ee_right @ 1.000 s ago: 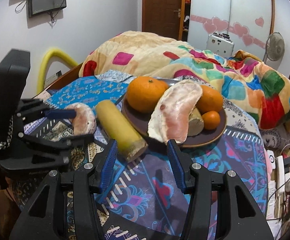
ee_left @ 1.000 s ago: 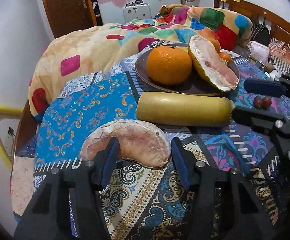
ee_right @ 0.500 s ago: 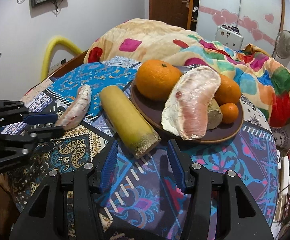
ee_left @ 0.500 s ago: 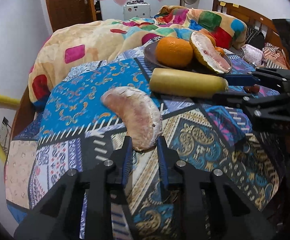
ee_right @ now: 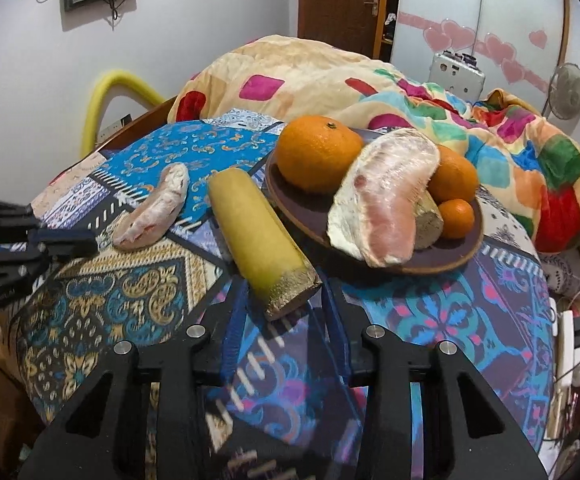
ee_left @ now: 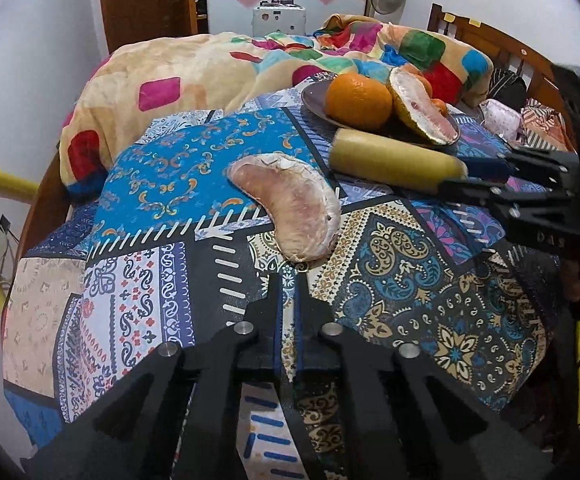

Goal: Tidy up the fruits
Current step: 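Lift the pomelo wedge with the left tool while the right tool grasps the second yellow gourd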

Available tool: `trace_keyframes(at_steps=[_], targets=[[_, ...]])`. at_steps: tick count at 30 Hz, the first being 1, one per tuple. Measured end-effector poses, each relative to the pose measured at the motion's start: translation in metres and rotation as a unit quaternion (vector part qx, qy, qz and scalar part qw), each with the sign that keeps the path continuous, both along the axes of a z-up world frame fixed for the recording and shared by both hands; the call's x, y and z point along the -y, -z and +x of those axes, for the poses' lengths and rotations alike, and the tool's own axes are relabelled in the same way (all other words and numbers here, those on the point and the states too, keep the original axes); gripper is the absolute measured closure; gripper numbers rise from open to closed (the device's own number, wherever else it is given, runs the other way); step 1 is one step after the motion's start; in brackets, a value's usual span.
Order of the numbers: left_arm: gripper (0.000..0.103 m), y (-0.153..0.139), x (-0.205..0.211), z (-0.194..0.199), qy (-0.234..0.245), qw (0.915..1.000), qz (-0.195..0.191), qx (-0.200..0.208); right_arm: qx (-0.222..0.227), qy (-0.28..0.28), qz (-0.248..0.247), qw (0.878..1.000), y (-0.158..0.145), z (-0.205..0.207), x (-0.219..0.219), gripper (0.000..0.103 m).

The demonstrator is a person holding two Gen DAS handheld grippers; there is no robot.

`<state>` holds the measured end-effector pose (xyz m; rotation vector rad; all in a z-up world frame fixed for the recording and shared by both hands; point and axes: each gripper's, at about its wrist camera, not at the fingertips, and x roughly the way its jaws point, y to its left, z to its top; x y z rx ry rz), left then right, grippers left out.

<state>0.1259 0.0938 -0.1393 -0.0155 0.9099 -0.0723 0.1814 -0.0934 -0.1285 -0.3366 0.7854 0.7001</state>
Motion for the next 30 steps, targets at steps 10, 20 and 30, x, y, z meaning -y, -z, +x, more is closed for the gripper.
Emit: trace_keyframes(at_steps=[10,20,30], targets=[[0.058,-0.006,0.021,0.028,0.007,0.9998,0.018,0.006,0.014,0.01,-0.009,1.0,-0.008,-0.02,0.028,0.07],[0.053,0.008,0.019,0.065,-0.006,0.9996,0.009,-0.027,0.028,-0.012,0.0,1.0,-0.012,-0.001,0.001,0.049],[0.062,0.007,0.016,0.064,0.009,0.9996,-0.01,-0.027,-0.028,-0.012,0.001,1.0,0.004,0.01,0.0,0.06]])
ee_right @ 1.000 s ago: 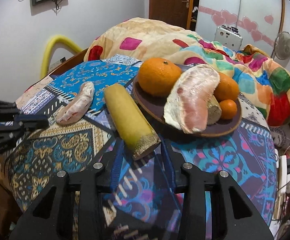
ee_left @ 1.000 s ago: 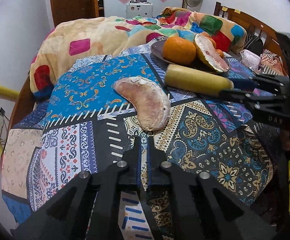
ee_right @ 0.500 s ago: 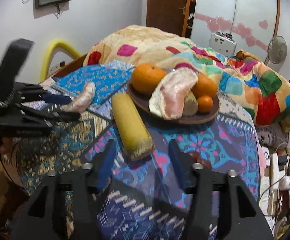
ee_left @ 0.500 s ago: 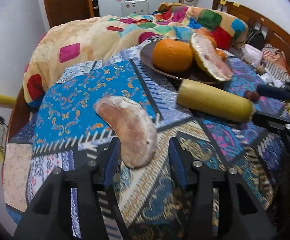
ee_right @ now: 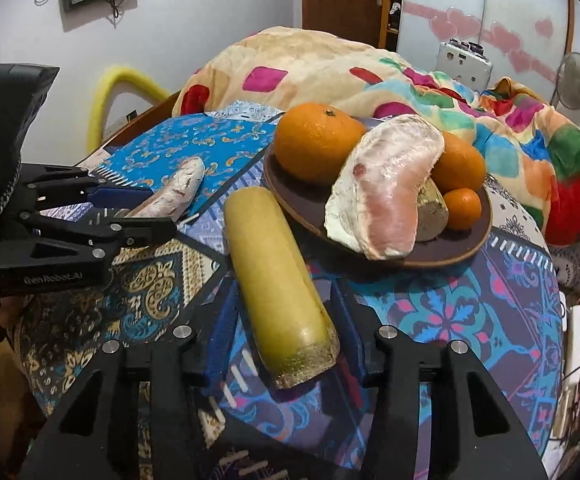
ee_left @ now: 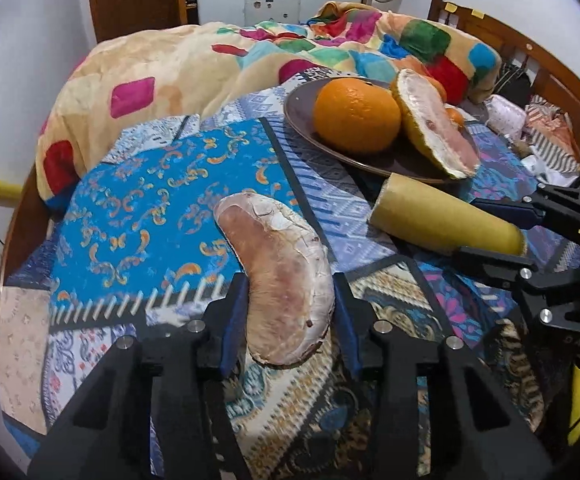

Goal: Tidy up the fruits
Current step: 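Lift the pomelo wedge with the left tool while the right tool grasps the second yellow gourd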

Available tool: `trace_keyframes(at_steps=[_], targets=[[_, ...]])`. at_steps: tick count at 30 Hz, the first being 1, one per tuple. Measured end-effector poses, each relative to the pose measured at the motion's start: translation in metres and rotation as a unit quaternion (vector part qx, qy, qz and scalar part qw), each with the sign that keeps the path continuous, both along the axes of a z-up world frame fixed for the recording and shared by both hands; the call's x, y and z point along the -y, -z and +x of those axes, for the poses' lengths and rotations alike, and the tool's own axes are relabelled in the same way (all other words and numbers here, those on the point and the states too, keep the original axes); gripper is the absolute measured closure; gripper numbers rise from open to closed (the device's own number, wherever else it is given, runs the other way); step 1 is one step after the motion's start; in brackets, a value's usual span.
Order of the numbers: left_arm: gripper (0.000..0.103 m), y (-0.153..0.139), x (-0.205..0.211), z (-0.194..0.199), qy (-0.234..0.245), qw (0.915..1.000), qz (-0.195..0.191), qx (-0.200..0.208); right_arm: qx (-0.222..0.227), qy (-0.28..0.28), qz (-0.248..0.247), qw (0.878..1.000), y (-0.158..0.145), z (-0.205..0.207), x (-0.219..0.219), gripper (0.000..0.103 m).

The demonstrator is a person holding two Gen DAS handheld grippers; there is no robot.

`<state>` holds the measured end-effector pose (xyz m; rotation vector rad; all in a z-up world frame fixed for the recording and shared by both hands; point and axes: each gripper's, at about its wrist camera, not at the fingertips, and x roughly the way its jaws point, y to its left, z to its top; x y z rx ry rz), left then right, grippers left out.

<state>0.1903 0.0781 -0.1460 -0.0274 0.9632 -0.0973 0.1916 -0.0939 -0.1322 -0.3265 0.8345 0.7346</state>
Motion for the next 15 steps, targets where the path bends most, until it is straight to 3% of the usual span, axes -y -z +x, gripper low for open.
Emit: trace_keyframes(at_steps=[7,15], targets=[[0.062,-0.002,0.01,-0.04,0.027,0.9996,0.005,0.001,0.002,0.011,-0.008,1.0,-0.006,-0.028,0.023,0.069],[0.062,-0.005,0.015,-0.082,0.046,0.9988,0.014,0.0,-0.002,0.019,-0.008,1.0,-0.01,-0.053,0.04,0.071]])
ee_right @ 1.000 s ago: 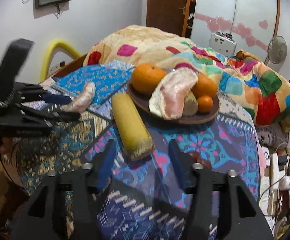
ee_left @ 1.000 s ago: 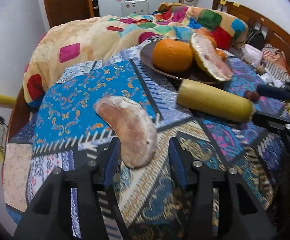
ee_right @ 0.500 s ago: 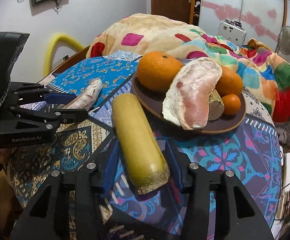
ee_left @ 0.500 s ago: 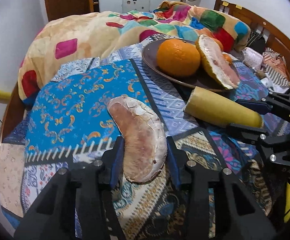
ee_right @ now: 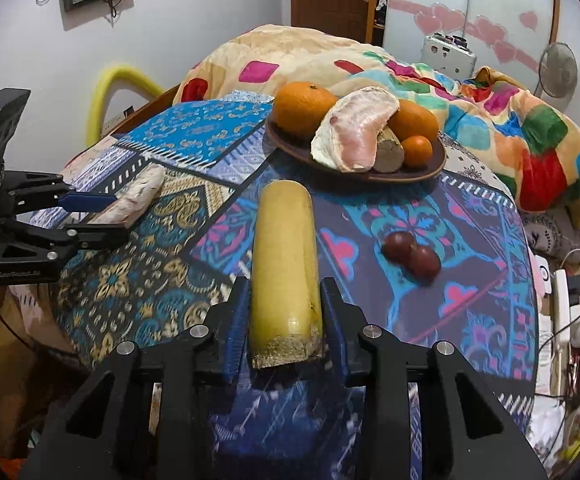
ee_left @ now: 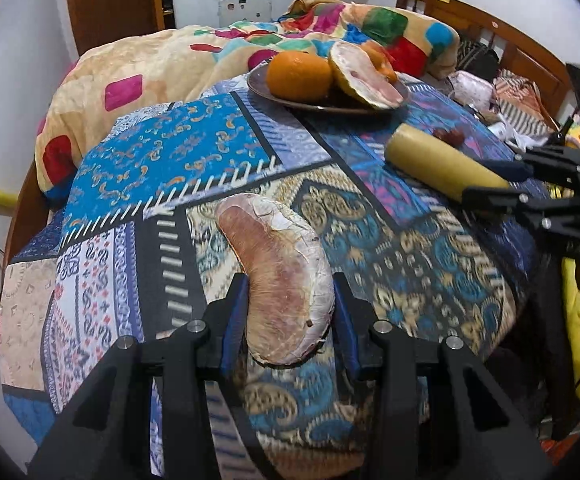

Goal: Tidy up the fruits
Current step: 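Lift the pomelo wedge with the left tool while the right tool grasps the second yellow gourd, then carry the pomelo wedge and yellow gourd over the plate with both tools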

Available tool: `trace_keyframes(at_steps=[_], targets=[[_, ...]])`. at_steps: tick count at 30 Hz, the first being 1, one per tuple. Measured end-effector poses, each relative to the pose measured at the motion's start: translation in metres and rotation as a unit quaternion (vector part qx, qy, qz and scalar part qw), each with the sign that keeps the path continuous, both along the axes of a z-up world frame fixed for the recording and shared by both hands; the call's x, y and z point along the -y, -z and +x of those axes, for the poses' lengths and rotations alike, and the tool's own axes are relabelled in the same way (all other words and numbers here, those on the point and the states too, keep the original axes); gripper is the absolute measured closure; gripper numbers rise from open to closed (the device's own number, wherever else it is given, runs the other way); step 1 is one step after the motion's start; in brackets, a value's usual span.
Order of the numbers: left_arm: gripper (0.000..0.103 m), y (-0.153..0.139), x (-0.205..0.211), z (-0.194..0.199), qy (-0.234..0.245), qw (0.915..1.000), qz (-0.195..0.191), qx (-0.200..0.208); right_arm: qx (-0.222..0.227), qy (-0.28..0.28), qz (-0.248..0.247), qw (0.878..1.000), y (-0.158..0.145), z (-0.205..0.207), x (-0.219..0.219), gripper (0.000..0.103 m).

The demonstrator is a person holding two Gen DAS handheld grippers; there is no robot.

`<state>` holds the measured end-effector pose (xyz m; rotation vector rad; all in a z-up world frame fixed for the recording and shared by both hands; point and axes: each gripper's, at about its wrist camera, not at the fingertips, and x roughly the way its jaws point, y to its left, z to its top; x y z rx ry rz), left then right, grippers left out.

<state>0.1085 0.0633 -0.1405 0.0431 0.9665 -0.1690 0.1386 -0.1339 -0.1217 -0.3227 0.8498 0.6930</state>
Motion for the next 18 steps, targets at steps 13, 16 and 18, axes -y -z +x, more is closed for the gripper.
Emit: trace_keyframes(at_steps=[13,16,18], targets=[[0.061,0.001,0.0,0.031,-0.002,0.9995,-0.02,-0.025,0.004,-0.011,-0.01,1.0,0.004,0.025,-0.025,0.069],[0.061,0.001,0.003,0.039,-0.001,0.9995,-0.019,-0.025,-0.007,-0.011,-0.003,1.0,0.009,0.034,-0.026,0.067],[0.061,0.001,0.005,0.042,0.002,0.9996,-0.017,-0.021,-0.011,-0.011,0.005,1.0,0.01,0.035,-0.025,0.068]])
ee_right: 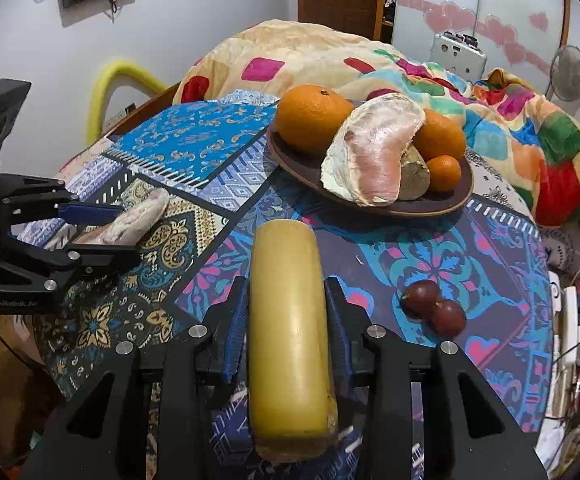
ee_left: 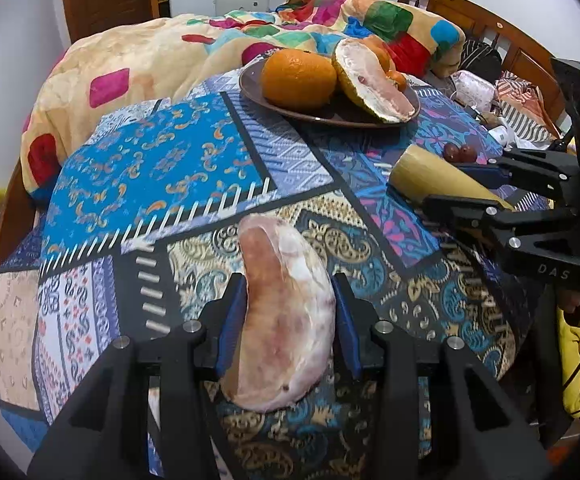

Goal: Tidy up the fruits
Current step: 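Carry the pomelo wedge and yellow gourd over the plate with both tools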

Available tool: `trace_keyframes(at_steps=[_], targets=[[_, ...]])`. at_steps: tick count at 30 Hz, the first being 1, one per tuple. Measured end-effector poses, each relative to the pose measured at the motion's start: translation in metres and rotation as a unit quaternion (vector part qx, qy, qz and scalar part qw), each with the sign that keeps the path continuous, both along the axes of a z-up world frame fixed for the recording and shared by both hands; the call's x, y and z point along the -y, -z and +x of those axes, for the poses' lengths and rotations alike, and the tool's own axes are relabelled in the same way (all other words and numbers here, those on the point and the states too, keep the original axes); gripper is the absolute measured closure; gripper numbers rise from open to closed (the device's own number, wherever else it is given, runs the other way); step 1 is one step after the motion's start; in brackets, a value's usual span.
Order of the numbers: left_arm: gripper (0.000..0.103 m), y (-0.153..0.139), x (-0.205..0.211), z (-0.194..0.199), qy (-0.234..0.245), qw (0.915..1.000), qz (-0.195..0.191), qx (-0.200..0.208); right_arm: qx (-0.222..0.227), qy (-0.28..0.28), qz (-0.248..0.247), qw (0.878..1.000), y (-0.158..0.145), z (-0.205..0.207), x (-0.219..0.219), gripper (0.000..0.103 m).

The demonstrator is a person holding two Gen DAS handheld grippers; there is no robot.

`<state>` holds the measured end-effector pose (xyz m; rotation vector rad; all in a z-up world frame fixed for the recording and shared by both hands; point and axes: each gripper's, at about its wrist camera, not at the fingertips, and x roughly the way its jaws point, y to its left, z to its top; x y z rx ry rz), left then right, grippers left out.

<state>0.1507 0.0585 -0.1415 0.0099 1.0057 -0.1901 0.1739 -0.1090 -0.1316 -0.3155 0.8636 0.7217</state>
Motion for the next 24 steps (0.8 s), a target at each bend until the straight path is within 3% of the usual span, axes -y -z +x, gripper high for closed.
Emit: trace_keyframes(at_steps=[9,11,24], targets=[[0.065,-0.014,0.009,0.002,-0.002,0.9996,-0.001,0.03,0.014,0.012,0.03,0.999,-0.013,-0.005,0.018,0.069],[0.08,-0.027,0.015,0.001,0.001,0.9988,0.003,0.049,0.024,0.02,0.039,0.999,-0.022,-0.007,0.024,0.069],[0.081,-0.067,0.037,0.02,0.005,0.9941,-0.016,0.107,0.081,0.077,0.092,0.989,-0.075,0.005,0.062,0.071]])
